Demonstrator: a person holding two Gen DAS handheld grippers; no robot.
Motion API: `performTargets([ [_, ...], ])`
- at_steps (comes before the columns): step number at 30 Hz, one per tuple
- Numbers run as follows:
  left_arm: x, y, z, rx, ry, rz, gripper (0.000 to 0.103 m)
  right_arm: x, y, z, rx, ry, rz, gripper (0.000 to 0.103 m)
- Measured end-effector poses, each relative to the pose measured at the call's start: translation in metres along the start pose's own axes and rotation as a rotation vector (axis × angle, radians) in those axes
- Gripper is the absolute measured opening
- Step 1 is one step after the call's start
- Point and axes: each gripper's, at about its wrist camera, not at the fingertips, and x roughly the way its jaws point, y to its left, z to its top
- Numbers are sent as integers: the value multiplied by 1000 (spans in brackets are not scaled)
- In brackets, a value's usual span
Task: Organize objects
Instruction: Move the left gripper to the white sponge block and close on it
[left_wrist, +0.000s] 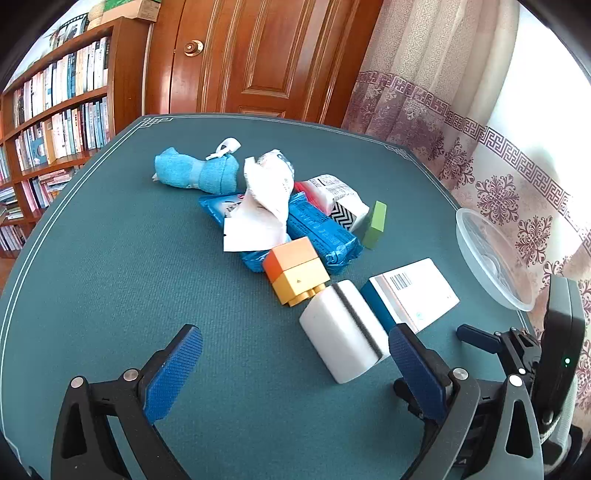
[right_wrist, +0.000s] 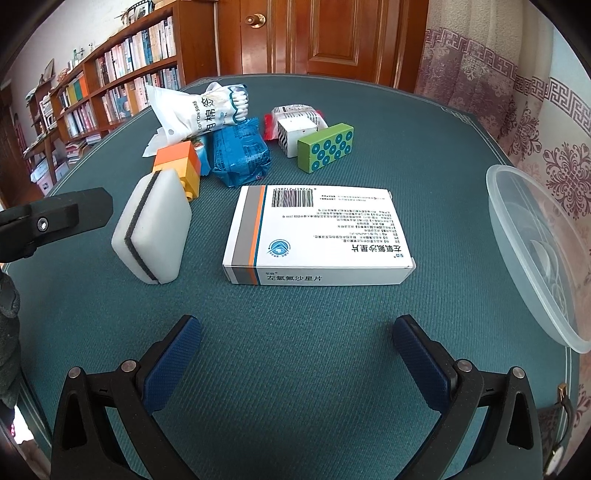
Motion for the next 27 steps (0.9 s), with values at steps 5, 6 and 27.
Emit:
performTargets([
  [5, 16, -10, 6, -14, 31, 3, 102, -1, -1, 0, 7, -5, 10, 103],
  [6, 19, -11, 7, -14, 33, 7, 102, -2, -3, 0, 12, -8, 17, 103],
  [27, 7, 0, -8, 14, 51, -99, 41, -4, -9, 0, 43, -29, 56, 103],
])
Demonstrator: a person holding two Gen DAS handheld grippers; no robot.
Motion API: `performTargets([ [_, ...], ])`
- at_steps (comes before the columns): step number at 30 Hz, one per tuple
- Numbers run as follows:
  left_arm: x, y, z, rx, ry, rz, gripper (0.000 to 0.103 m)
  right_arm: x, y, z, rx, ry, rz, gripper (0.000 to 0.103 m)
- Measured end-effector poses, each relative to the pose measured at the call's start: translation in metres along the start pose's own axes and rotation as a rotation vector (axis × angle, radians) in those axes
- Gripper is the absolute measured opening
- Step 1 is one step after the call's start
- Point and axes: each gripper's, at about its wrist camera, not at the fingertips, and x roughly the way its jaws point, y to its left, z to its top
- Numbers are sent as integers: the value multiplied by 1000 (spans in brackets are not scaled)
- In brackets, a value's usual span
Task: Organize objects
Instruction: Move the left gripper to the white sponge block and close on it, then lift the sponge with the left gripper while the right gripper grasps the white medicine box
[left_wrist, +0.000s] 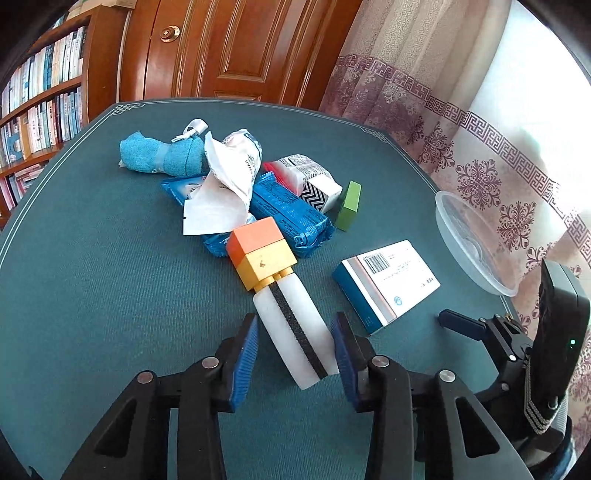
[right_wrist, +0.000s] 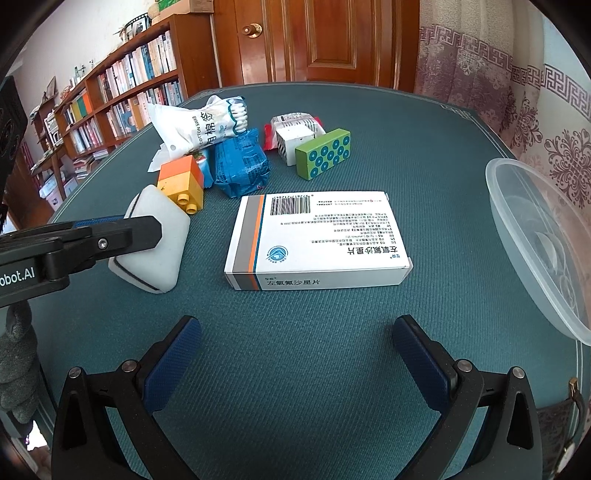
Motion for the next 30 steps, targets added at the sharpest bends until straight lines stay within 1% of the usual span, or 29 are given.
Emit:
performTargets([
  [6, -6, 16, -5, -42, 17, -18, 41, 0, 0, 0, -1, 0, -2, 103],
  [13, -1, 12, -3, -56, 30, -78, 41, 2, 0, 0, -6, 2, -11, 103],
  [17, 3, 9, -1, -61, 35, -88, 41, 2, -1, 0, -6, 2, -10, 103],
  [18, 3, 9, -1, -62, 36, -90, 39, 1, 0, 0, -5, 1, -9, 103],
  [19, 3, 9, -1, -60, 36, -95, 35, 2, 0, 0, -5, 1, -9, 103],
  [20, 2, 8, -1, -58, 36, -98, 35, 1, 0, 0, -5, 1, -8, 103],
  [23, -2, 6, -1, -46, 27, -91, 34, 1, -1, 0, 2, -5, 2, 103],
  [27, -11, 4, -2, -11, -9, -41, 34, -2, -6, 1, 30, -12, 33, 103],
  [30, -18, 5, -3, 7, -33, -26, 34, -3, -12, 3, 83, -17, 70, 103],
])
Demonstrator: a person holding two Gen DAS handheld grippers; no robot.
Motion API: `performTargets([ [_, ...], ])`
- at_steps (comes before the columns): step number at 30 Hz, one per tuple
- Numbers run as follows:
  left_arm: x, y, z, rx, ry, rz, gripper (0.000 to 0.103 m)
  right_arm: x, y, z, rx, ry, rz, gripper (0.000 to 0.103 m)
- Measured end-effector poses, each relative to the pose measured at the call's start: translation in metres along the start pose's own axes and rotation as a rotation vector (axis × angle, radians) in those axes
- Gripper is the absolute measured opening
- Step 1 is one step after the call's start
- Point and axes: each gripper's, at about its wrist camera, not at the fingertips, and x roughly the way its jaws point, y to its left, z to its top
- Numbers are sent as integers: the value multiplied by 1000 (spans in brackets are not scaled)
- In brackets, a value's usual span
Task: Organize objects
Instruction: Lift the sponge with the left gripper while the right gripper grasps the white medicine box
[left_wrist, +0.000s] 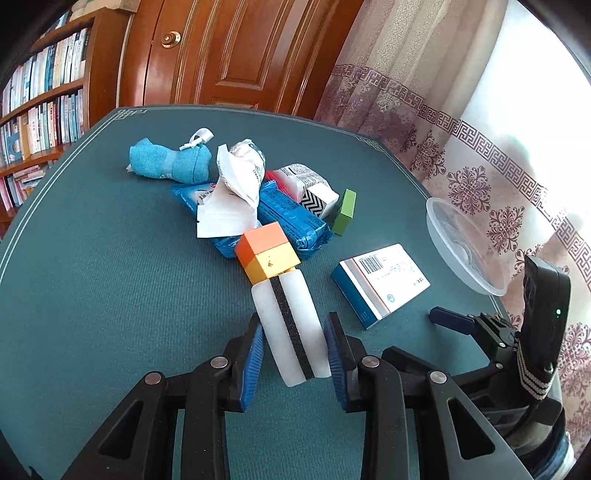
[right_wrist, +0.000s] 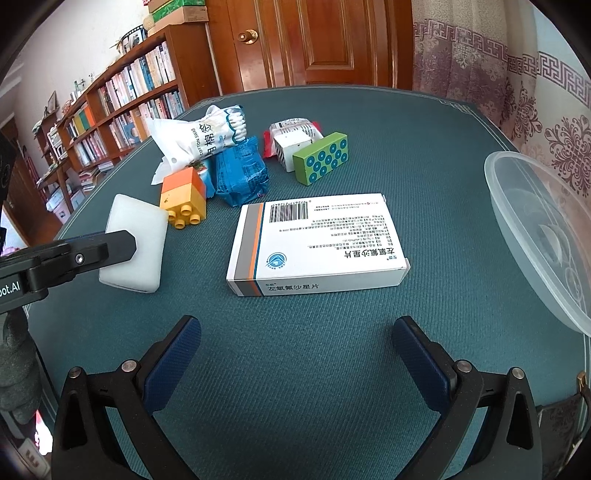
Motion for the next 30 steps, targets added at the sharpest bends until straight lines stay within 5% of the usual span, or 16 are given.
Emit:
performTargets([
  [6, -13, 7, 1, 29, -40, 30, 34, 4, -10, 15, 167, 4, 137, 103],
  [11, -22, 22, 2, 21, -64, 48, 34, 17, -6, 33, 220, 4, 139, 103],
  [21, -24, 37, 0, 4, -76, 46, 34, 53, 18, 75, 106, -3, -98, 93],
  [26, -20, 36, 0, 3, -69, 43, 34, 63, 39, 70, -12, 10, -228, 75],
  [30, -18, 34, -1, 5, -63, 42, 34, 56, 36, 61, -22, -3, -225, 64],
])
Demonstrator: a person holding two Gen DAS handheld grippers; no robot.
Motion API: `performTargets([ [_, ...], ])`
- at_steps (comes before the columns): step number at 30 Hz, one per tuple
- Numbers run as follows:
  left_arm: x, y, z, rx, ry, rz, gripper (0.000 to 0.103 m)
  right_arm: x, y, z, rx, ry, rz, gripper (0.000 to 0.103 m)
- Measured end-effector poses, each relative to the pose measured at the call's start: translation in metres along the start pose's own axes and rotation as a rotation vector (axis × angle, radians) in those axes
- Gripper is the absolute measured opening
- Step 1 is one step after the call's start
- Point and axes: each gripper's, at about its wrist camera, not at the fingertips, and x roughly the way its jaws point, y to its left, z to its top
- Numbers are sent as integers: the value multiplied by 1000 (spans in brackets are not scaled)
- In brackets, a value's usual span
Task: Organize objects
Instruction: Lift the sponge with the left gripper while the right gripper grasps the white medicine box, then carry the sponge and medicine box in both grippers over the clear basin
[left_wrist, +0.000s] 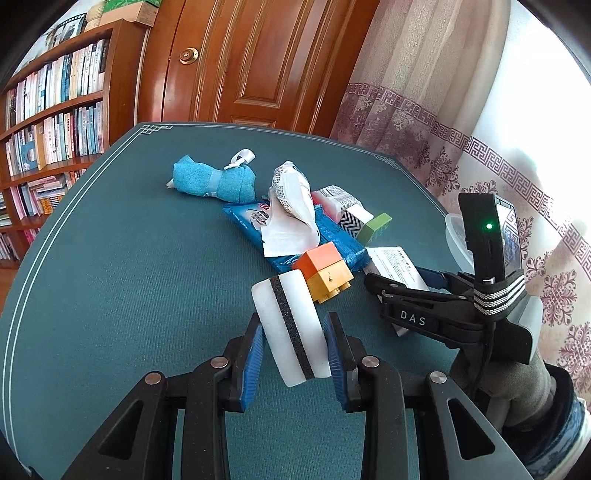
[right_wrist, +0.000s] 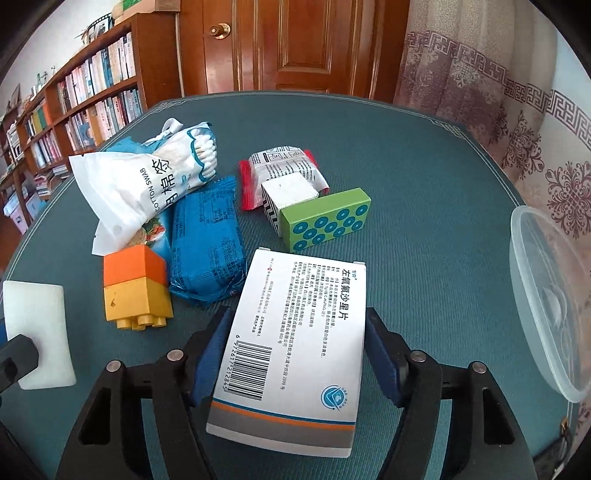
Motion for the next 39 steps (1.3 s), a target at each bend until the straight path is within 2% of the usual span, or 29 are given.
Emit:
performTargets([
  [10, 3, -20, 3, 37, 7, 1, 34, -23, -25, -19, 44, -21, 44, 64],
  [20, 12, -61, 14, 117, 12, -7, 34, -66, -79, -18, 129, -104, 20, 64],
  [31, 35, -128, 34, 230, 18, -65, 34, -95, -182, -15, 241, -168, -129, 64],
  [39, 56, -175, 47, 302, 34, -118, 34, -88, -249, -16, 300, -173, -273, 64],
])
